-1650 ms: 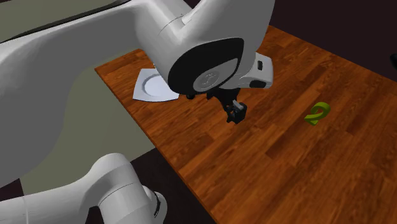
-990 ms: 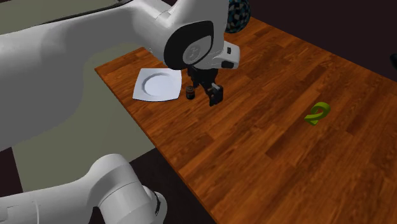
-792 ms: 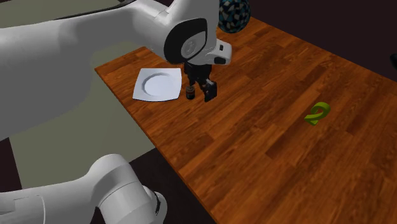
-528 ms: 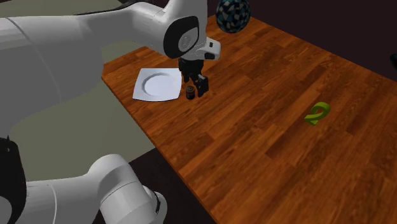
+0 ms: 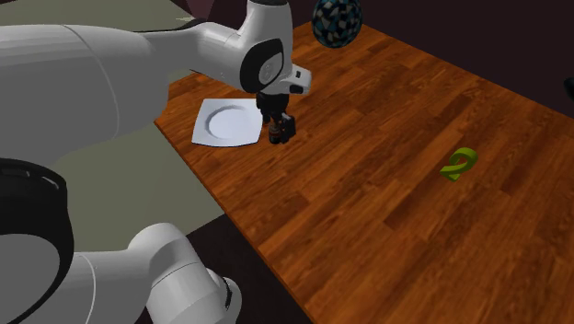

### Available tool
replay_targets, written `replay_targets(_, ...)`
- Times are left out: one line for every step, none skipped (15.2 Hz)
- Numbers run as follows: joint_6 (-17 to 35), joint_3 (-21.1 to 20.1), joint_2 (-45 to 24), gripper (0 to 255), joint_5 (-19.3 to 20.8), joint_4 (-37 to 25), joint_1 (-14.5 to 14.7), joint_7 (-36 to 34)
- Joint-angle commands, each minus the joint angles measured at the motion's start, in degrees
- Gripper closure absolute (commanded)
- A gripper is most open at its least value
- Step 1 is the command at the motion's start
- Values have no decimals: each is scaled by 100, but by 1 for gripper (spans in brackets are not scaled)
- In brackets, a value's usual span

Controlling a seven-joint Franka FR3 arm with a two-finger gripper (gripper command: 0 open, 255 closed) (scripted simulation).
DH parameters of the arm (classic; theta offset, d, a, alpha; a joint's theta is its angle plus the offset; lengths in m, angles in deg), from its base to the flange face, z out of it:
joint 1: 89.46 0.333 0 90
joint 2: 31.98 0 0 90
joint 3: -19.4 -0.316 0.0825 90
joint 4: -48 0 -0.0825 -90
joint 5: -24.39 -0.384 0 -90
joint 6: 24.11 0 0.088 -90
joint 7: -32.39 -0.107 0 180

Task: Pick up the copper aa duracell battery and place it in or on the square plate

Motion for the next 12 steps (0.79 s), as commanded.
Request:
replay_targets(206, -33, -50, 0, -7, 154, 4, -8)
replay_targets(206, -33, -49, 0, -8, 155, 4, -8)
replay_targets(206, -33, -50, 0, -7, 154, 4, -8)
replay_targets(206, -33, -50, 0, -7, 154, 4, -8)
replay_targets(206, -33, -50, 0, -7, 154, 4, -8)
replay_targets(206, -33, -50, 0, -7, 154, 4, -8)
replay_targets(206, -33, -50, 0, -7, 154, 4, -8)
replay_targets(206, -33, -50, 0, -7, 154, 4, -8)
replay_targets(205, -33, -49, 0, -7, 154, 4, -8)
replay_targets(205, -33, -49, 255, -7, 154, 4, -8)
replay_targets(205, -33, -49, 255, -7, 154, 4, -8)
replay_targets(205, -33, -49, 255, -8, 154, 4, -8)
